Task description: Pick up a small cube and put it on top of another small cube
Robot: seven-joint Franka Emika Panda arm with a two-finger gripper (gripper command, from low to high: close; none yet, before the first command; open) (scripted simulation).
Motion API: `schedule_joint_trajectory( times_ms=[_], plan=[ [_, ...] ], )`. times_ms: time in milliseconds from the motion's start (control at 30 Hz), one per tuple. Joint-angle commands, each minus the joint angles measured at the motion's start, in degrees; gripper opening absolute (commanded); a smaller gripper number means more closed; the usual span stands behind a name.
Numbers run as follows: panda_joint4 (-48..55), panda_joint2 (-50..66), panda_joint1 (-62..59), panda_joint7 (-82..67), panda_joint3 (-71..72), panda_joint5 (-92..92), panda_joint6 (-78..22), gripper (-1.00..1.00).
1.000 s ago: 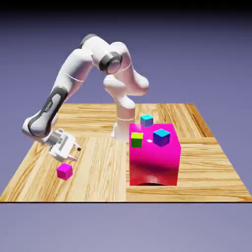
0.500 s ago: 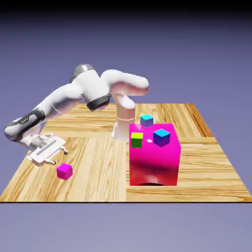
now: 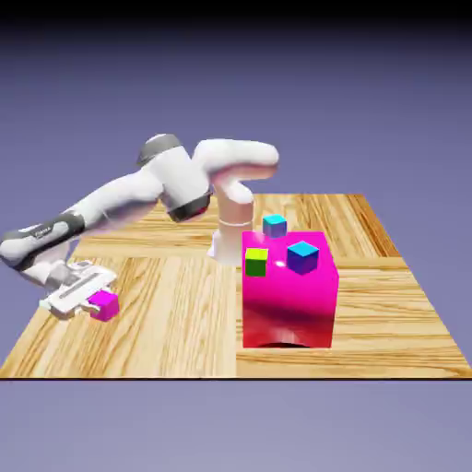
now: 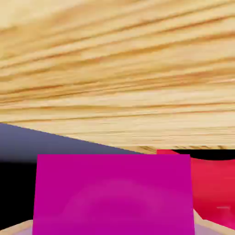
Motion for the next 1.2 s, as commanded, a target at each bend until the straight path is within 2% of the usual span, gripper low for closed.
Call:
schedule_joint_trajectory(
  times_ms=[0,600,833,933,1100,1133,1167],
  plan=[
    [-0.33,-2.08,0.69,0.52,1.48,-1.37,0.68,-1.0],
    [-6.24,-39.46,13.02,10.85,28.02,-24.61,13.11,-1.0],
    [-10.54,-52.76,15.15,20.47,42.21,-34.21,18.97,-1.0],
    [-12.69,-52.79,12.95,26.28,46.87,-35.51,20.39,-1.0],
    [-20.43,-54.89,15.91,24.15,48.84,-33.63,27.0,-1.0],
    [-20.44,-54.89,15.91,24.15,48.85,-33.62,27.0,1.0],
    [-20.44,-54.89,15.91,24.15,48.85,-33.63,27.0,1.0]
  ],
)
